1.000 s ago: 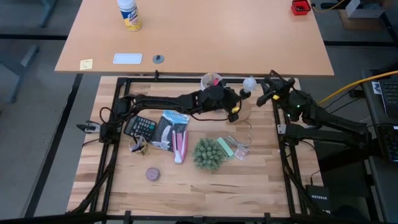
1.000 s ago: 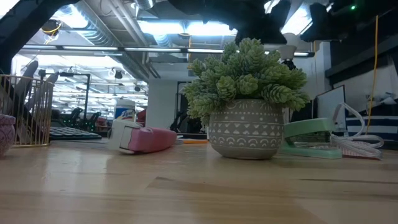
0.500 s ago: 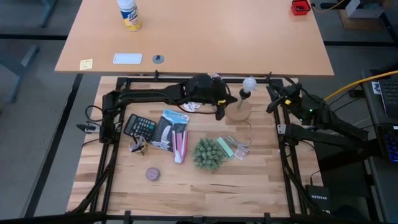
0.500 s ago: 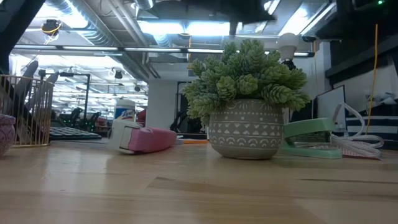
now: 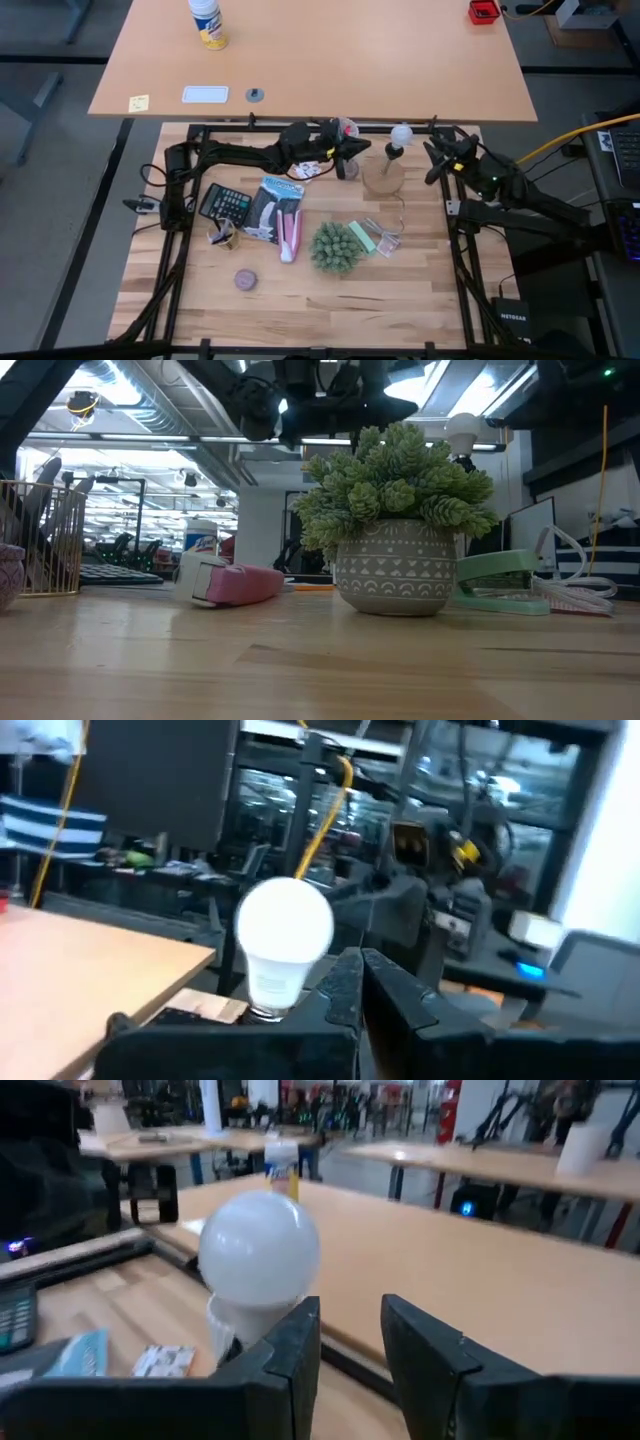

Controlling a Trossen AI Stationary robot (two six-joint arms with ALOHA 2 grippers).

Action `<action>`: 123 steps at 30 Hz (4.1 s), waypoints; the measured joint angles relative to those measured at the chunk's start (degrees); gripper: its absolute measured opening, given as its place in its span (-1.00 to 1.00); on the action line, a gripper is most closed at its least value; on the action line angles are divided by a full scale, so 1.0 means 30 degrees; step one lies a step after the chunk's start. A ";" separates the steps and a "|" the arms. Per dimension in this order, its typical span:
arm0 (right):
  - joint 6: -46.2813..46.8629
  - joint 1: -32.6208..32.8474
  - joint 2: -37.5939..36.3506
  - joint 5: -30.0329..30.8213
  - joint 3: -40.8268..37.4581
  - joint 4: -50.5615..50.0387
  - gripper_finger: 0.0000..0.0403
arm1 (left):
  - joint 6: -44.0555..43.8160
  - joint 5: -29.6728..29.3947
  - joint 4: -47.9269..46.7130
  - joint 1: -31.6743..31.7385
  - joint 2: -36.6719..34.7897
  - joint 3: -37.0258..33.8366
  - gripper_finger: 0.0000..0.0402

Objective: Screw lightbulb
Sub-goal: Insert the lightbulb into the lamp

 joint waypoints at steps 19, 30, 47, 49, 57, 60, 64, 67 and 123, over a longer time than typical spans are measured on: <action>-0.2411 -0.0970 0.3691 0.2212 -0.0622 0.5568 -0.44 | 0.3722 0.0439 -0.1671 -0.0882 0.0564 0.2046 -1.00; -0.1878 -0.3746 0.4346 -0.1682 -0.0622 0.5755 -0.44 | 0.3949 0.0256 -0.1925 -0.0680 0.1838 0.2892 -1.00; -0.1748 -0.4765 0.4524 -0.3472 -0.0622 0.5721 -0.44 | 0.2849 -0.0664 -0.2540 -0.0568 0.2750 0.4683 -1.00; -0.1753 -0.4765 0.4524 -0.3472 -0.0622 0.5739 -0.44 | 0.2891 -0.0672 -0.3114 -0.0554 0.2798 0.4910 -1.00; -0.1752 -0.4765 0.4589 -0.3951 -0.0622 0.5745 -0.44 | 0.3417 -0.0671 -0.3433 -0.0559 0.2798 0.5013 -1.00; -0.1756 -0.4758 0.4589 -0.4268 -0.0622 0.5740 -0.44 | 0.3425 -0.0664 -0.3567 -0.0534 0.2798 0.5013 -1.00; -0.1756 -0.4758 0.4589 -0.4121 -0.0622 0.5743 -0.44 | 0.3859 -0.0045 -0.3513 -0.0670 0.2798 0.5013 -1.00; -0.1756 -0.4758 0.4589 -0.4113 -0.0622 0.5743 -0.44 | 0.3869 -0.0038 -0.3519 -0.0764 0.2798 0.5013 -1.00; -0.0959 -0.4758 0.4565 -0.5362 -0.0607 0.4910 -0.44 | 0.3774 -0.2020 -0.5410 -0.0400 0.3869 0.6681 -1.00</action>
